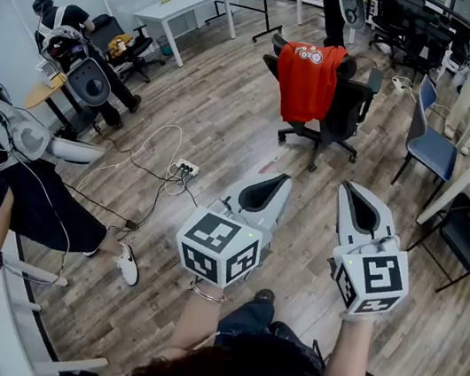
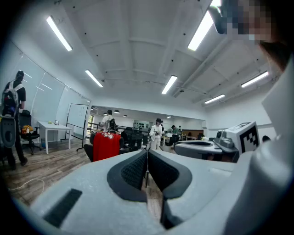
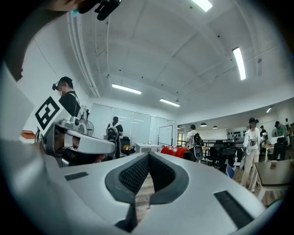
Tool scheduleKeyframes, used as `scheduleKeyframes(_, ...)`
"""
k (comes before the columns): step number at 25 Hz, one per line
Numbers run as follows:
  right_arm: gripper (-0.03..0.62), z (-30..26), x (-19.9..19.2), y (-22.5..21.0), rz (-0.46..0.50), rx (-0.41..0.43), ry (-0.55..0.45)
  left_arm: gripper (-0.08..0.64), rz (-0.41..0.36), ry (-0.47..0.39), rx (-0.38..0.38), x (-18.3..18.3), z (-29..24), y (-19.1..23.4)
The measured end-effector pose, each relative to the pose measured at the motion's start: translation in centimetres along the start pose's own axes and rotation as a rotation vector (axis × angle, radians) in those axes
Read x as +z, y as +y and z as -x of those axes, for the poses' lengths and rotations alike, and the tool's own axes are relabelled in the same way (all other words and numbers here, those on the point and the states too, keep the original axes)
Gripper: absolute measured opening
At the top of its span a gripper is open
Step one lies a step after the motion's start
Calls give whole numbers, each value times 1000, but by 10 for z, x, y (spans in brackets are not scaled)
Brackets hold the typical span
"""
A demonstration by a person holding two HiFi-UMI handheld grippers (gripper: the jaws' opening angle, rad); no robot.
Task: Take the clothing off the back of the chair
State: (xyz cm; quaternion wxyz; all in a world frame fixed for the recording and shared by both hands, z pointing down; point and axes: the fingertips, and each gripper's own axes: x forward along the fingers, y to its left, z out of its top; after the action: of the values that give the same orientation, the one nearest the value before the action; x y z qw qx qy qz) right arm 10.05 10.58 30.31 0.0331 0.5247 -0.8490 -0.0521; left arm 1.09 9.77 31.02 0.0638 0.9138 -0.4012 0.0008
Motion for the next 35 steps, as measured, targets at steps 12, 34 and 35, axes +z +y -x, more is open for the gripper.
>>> scheduleKeyframes(12, -11, -45, 2, 4, -25, 0, -4, 18, 7, -6, -32, 8, -18, 42)
scheduleKeyframes(34, -11, -121, 5, -14, -66, -109, -37, 18, 24, -29, -100, 16, -60, 123)
scheduleKeyframes(35, -11, -124, 5, -15, -68, -111, -40, 18, 26, -30, -103, 17, -62, 125)
